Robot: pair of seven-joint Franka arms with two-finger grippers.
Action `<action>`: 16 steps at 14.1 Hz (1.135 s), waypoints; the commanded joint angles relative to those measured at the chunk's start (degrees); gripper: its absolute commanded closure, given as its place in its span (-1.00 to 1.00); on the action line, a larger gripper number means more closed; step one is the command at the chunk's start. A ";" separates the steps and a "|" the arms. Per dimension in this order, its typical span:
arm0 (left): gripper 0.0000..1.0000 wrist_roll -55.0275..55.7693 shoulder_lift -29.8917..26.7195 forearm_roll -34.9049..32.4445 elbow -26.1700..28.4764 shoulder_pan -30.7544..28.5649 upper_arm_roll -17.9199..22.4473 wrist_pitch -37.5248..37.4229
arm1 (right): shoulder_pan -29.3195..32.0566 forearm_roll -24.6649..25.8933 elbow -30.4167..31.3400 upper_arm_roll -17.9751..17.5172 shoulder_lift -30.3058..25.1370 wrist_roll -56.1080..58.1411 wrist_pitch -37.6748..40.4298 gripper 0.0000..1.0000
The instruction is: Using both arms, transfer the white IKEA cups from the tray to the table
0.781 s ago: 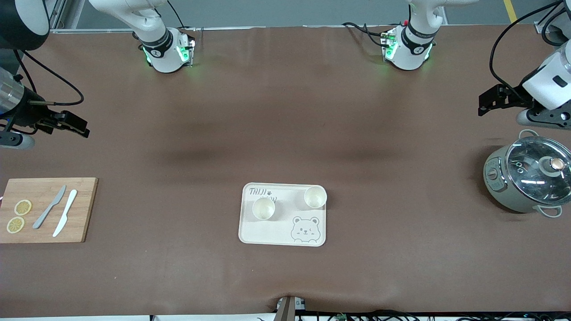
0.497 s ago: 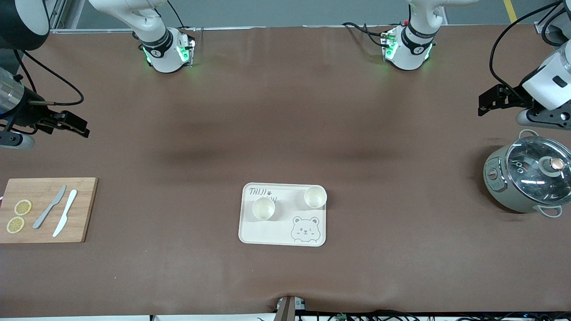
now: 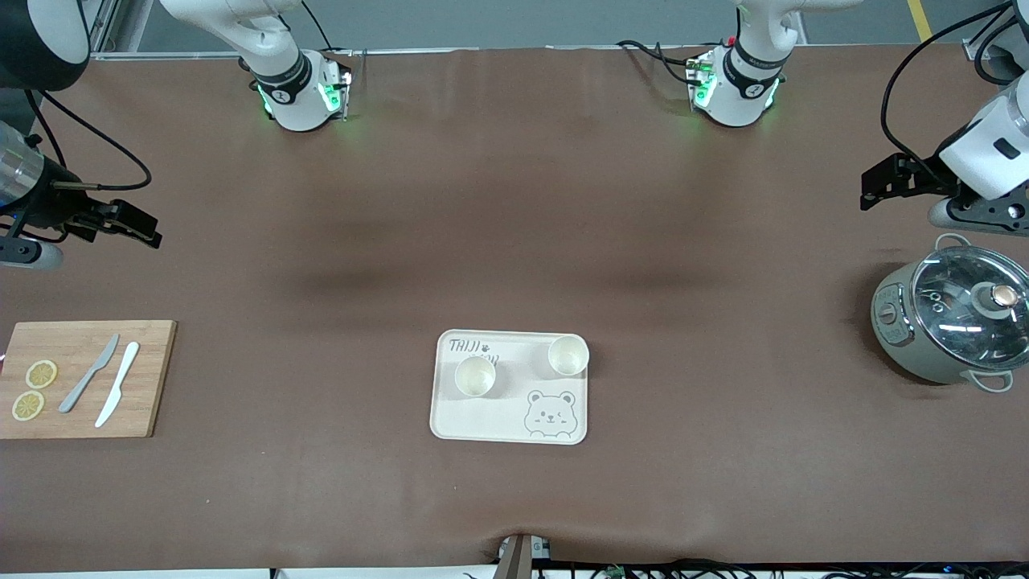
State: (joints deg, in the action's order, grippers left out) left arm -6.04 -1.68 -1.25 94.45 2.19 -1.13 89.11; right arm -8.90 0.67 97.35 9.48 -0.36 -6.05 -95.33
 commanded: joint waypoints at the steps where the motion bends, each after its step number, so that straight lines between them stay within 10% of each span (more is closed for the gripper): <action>1: -1.00 -0.38 0.88 0.11 -1.20 0.36 -0.19 0.19 | 0.37 1.09 1.88 -0.61 -1.74 0.52 -0.73 -1.00; 16: -1.00 20.61 20.38 -1.82 -11.21 9.14 -8.36 9.41 | 0.28 1.09 1.96 -0.69 -1.74 0.52 -0.82 -1.00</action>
State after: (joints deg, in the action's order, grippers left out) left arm 11.64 14.05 -1.68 88.27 9.50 -9.29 98.14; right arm -8.91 0.67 97.43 9.32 -0.36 -6.05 -95.38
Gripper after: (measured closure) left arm 0.000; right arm 0.000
